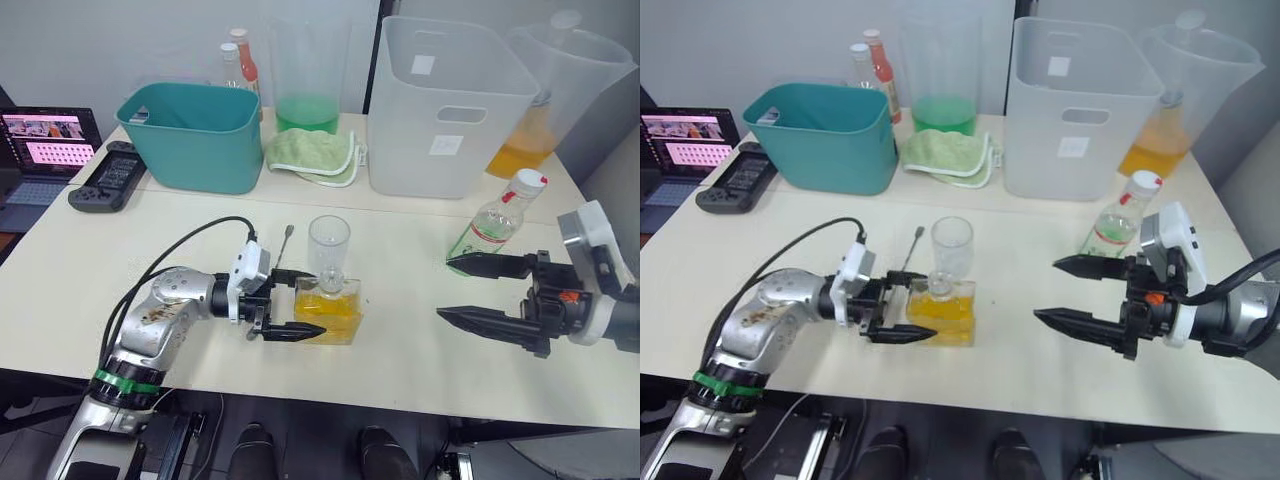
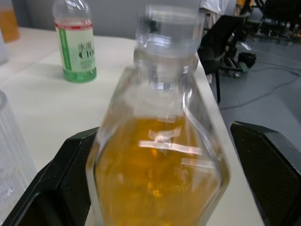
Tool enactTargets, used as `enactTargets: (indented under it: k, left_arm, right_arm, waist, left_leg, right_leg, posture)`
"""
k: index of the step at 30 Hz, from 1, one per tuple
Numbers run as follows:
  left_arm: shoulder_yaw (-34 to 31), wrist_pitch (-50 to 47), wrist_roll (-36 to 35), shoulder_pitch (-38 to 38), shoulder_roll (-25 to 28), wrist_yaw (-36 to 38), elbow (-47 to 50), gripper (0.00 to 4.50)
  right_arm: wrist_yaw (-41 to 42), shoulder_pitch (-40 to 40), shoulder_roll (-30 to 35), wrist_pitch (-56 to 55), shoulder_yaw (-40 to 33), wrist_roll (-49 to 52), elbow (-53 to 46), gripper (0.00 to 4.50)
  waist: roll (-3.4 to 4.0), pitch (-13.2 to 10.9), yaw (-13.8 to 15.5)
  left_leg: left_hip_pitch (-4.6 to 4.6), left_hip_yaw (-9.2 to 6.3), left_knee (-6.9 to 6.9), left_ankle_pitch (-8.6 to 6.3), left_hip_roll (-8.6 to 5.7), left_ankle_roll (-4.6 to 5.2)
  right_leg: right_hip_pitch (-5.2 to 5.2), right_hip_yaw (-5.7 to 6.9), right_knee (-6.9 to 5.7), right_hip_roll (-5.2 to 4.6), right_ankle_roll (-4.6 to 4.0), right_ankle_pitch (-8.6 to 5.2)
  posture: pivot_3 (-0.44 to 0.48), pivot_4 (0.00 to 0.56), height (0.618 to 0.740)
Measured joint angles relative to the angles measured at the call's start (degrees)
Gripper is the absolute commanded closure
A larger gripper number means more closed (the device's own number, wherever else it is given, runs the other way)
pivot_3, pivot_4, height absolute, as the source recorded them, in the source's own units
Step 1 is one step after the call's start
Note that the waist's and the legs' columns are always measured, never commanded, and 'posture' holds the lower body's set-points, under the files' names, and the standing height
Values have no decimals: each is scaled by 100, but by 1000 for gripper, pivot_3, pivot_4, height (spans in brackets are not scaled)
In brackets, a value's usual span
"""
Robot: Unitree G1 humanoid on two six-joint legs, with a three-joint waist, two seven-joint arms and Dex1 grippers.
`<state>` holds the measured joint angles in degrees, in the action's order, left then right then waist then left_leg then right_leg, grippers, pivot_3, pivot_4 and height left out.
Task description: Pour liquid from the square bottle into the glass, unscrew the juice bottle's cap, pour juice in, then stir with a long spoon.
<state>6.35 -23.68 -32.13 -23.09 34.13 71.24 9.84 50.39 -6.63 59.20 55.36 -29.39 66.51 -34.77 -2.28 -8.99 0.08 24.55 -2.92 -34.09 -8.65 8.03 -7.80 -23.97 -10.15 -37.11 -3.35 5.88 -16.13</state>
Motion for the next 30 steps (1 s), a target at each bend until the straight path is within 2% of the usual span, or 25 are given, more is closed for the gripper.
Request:
enactTargets:
  k: [7, 16, 22, 28, 30]
  left_arm:
    - [105, -150, 166, 189, -218, -712, 560, 8]
    - [265, 261, 536, 180, -241, -783, 471, 8]
    - [343, 504, 631, 118, -334, -704, 302, 1689]
    - [366, 644, 723, 132, -371, -682, 281, 1707]
    - [371, 691, 742, 123, -386, -669, 258, 1707]
  right_arm:
    - [-33, -102, -22, -238, 348, -138, 31, 0]
    - [-43, -102, -39, -300, 412, -232, 46, 0]
    - [-80, -205, -63, -412, 623, -332, 41, 0]
    - [-544, -953, -490, -418, 1281, -311, -126, 0]
    - [-715, -1349, -736, -420, 1746, -474, -194, 0]
  waist:
    - [0, 0, 16]
    - [0, 0, 28]
    - [0, 0, 31]
    - [1, 0, 24]
    - [1, 1, 21]
  left_leg:
    - [-5, -1, -10, 0, -2, 0]
    - [-8, -1, -10, -1, -2, 1]
    - [-8, -1, -10, -1, -3, 1]
    - [-8, -2, -12, -1, -3, 1]
    - [-7, -2, -12, -1, -3, 0]
  right_leg:
    - [11, 0, 3, 0, 0, 0]
    - [11, 0, 3, 0, -1, 0]
    - [12, 0, 3, 0, -1, 0]
    - [13, 0, 2, 0, -1, 0]
    - [12, 0, 3, 0, -1, 0]
  posture:
    - [0, 150, 733]
    - [0, 150, 733]
    - [0, 150, 733]
    - [0, 150, 733]
    - [0, 150, 733]
